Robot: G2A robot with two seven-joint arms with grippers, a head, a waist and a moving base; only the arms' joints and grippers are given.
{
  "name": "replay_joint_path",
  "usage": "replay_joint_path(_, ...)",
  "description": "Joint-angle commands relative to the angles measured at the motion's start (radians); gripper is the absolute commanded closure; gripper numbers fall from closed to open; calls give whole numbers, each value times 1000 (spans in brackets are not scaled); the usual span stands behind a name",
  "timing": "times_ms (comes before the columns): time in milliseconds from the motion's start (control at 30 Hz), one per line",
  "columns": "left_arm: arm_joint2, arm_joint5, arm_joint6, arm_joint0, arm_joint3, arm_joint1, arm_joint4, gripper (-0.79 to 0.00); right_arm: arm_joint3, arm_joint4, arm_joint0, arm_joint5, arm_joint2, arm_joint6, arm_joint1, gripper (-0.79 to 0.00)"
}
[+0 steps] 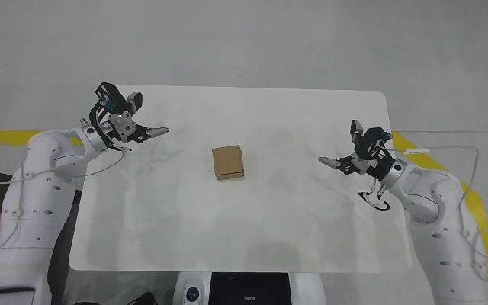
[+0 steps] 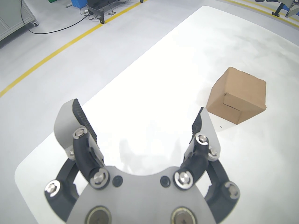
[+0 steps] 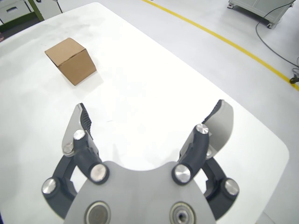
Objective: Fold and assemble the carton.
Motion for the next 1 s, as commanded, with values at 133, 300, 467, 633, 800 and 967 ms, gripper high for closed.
replay_joint_path(133,-23,7,12,6,-2,5,12,-785,14,-75,21,23,3,-41,6,-785)
replay_joint_path(300,-26,11,17,9,-3,5,11,-785,12,-90,23,30,2,-52,6,-785)
replay_joint_path(467,-25,11,17,9,-3,5,10,-785,13,-88,23,29,2,-51,6,-785)
replay_joint_path(633,-25,11,17,8,-3,5,10,-785,13,-88,23,29,2,-51,6,-785)
replay_joint_path(800,-25,11,17,8,-3,5,10,-785,13,-88,23,29,2,-51,6,-785)
replay_joint_path(967,-25,11,17,8,-3,5,10,-784,13,-88,23,29,2,-51,6,-785)
